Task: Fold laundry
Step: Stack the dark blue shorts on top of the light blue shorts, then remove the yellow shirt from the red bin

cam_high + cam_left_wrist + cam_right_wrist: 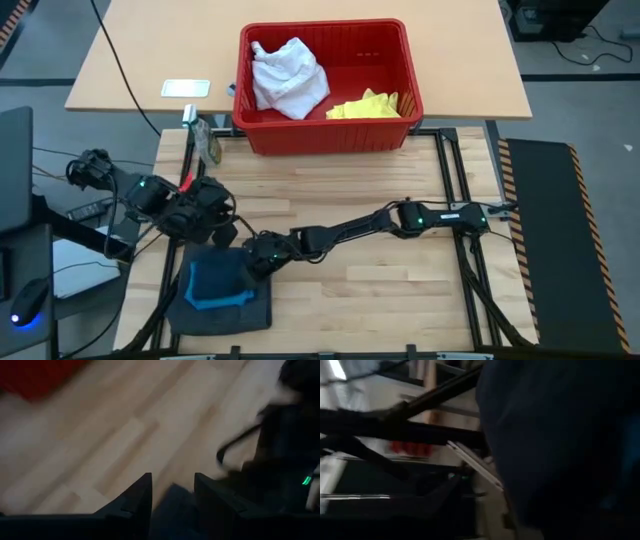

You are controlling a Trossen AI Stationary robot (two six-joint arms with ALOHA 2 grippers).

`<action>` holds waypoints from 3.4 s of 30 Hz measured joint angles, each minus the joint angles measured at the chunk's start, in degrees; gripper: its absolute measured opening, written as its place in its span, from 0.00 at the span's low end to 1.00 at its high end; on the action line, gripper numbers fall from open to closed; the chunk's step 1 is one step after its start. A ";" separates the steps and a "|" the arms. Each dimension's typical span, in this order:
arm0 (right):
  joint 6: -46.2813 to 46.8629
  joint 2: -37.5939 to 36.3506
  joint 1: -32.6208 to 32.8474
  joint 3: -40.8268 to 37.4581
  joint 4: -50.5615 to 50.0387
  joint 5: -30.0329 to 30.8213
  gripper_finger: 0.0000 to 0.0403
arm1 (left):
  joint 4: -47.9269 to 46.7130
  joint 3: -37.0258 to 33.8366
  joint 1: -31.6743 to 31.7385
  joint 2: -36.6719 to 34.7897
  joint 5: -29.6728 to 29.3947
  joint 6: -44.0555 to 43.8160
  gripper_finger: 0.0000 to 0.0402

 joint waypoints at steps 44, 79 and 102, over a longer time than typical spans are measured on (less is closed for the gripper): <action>-59.85 -30.07 -42.37 0.11 -46.36 21.94 0.52 | 40.60 -30.40 -10.80 -3.16 14.69 -41.81 0.37; -60.83 -27.14 -55.35 -0.74 -55.86 7.44 0.52 | 75.45 -3.85 82.12 22.56 35.94 41.36 0.56; -69.49 -25.88 -58.16 -0.63 -49.36 26.07 0.52 | 39.17 53.25 83.62 65.21 42.87 65.84 0.57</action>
